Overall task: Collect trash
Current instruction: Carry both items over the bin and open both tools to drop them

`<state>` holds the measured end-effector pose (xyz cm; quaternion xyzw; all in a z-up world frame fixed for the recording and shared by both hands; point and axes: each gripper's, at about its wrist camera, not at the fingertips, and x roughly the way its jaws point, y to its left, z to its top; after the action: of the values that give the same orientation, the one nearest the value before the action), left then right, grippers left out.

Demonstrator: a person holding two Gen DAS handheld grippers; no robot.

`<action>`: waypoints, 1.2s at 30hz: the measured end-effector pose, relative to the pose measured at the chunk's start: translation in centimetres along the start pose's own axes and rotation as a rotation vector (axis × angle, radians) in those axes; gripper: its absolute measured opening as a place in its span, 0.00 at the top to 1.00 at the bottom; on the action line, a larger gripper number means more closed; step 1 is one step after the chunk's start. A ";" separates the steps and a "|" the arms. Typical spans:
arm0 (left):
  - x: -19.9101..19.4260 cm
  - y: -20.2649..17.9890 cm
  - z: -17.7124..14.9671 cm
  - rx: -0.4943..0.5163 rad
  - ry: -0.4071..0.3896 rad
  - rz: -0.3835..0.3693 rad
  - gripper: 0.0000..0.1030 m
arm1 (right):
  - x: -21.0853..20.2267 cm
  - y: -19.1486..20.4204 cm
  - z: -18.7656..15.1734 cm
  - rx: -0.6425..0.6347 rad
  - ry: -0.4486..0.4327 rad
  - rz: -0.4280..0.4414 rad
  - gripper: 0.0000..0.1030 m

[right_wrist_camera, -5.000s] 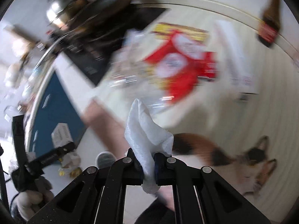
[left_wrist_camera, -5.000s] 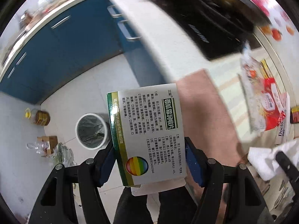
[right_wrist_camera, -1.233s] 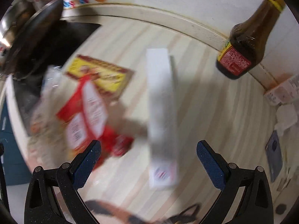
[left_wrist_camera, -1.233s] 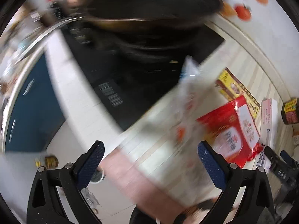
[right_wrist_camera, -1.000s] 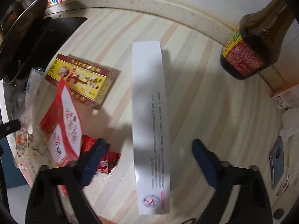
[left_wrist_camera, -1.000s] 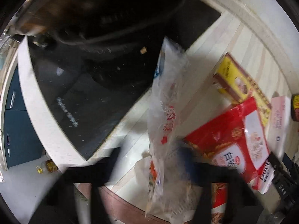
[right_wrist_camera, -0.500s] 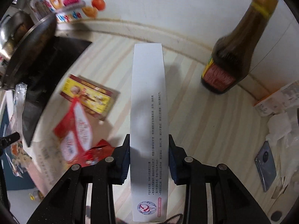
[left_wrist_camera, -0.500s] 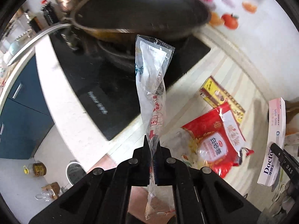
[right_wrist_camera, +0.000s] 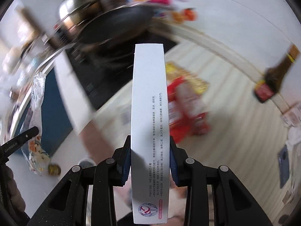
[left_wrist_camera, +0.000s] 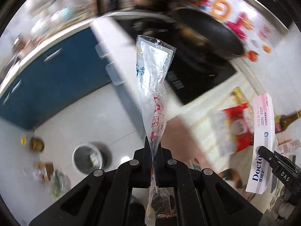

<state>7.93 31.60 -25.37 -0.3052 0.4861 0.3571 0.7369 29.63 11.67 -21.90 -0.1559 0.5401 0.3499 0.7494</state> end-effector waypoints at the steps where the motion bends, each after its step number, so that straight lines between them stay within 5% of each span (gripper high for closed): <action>1: -0.1 1.4 -0.8 -0.019 0.002 0.014 1.00 | 0.5 2.1 -0.7 -0.036 0.013 0.011 0.65; 12: 1.7 19.4 -11.2 -0.325 0.097 0.128 1.00 | 8.2 22.7 -9.7 -0.380 0.158 0.126 0.65; 18: 6.9 26.5 -15.8 -0.460 0.174 0.134 1.00 | 15.0 32.2 -16.3 -0.557 0.258 0.178 0.65; 25: 18.2 34.5 -21.3 -0.622 0.286 0.058 1.00 | 28.3 38.9 -24.0 -0.666 0.444 0.217 0.65; 31: 32.6 40.4 -26.0 -0.710 0.435 -0.032 1.00 | 43.3 41.7 -30.0 -0.705 0.618 0.225 0.65; 36: 40.8 42.3 -27.8 -0.697 0.514 -0.057 0.99 | 53.9 43.3 -33.4 -0.709 0.733 0.214 0.65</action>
<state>-29.66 42.48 -77.33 -0.6281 0.4953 0.3920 0.4544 -14.51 41.07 -77.42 -0.4564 0.6283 0.5083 0.3723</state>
